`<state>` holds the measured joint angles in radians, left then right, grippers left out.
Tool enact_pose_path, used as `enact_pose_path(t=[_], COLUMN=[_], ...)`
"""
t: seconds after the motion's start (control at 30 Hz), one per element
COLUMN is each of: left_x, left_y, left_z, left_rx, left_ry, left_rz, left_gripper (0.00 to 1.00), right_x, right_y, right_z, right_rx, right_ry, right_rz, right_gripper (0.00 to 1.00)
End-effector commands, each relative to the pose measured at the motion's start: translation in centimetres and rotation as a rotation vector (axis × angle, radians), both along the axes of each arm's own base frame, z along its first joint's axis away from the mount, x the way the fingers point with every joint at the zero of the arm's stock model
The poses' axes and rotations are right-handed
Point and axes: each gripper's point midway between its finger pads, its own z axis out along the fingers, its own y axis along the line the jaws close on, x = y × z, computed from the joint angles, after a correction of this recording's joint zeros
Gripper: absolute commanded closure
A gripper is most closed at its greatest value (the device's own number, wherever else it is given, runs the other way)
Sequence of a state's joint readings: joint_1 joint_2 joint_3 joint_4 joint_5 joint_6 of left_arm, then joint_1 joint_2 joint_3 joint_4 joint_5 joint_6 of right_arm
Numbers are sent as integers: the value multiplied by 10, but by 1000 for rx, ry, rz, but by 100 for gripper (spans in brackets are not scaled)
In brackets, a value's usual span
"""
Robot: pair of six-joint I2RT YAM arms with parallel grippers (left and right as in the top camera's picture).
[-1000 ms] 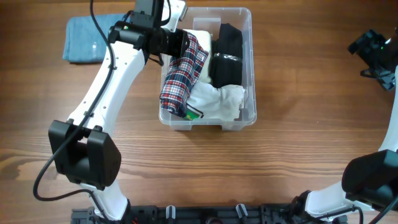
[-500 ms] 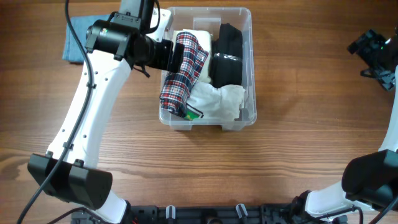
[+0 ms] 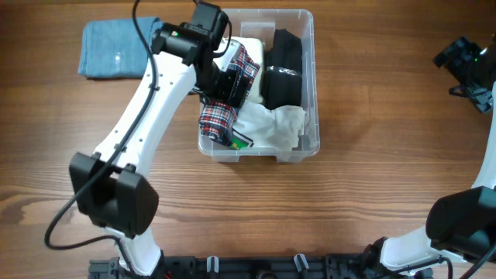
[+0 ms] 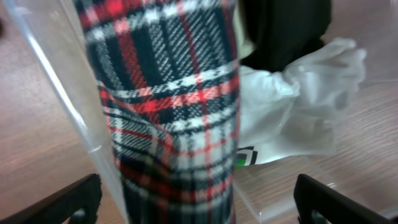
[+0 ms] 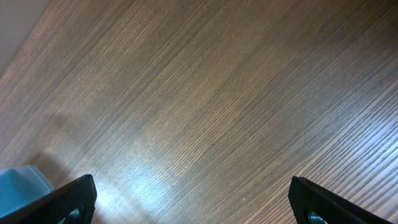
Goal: Pack container
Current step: 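Release the plaid shirt and press it flat with the left gripper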
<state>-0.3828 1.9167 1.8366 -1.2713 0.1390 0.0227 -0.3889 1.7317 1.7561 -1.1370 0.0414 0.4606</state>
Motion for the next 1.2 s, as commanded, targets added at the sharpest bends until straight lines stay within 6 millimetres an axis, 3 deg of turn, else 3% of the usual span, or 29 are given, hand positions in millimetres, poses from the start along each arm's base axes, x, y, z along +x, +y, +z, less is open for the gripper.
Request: enact_pose_path(t=[0.0, 0.27, 0.5, 0.7, 1.07, 1.17], left_x=[-3, -22, -49, -65, -24, -14], left_y=[-7, -37, -74, -94, -119, -118], left_z=[-10, -10, -9, -8, 5, 5], left_rx=[4, -19, -57, -63, -162, -151], left_ry=[35, 57, 109, 121, -59, -99], left_rz=[-5, -83, -94, -120, -128, -116], left_gripper=[17, 34, 42, 43, 43, 49], right_x=[2, 2, 2, 2, 2, 2], right_y=[2, 2, 2, 2, 2, 2], right_z=[-4, -4, -4, -4, -4, -4], right_rx=[16, 16, 16, 16, 16, 16], right_ry=[2, 2, 1, 2, 2, 2], right_rz=[-6, -6, -6, -6, -6, -6], right_gripper=[0, 0, 0, 0, 0, 0])
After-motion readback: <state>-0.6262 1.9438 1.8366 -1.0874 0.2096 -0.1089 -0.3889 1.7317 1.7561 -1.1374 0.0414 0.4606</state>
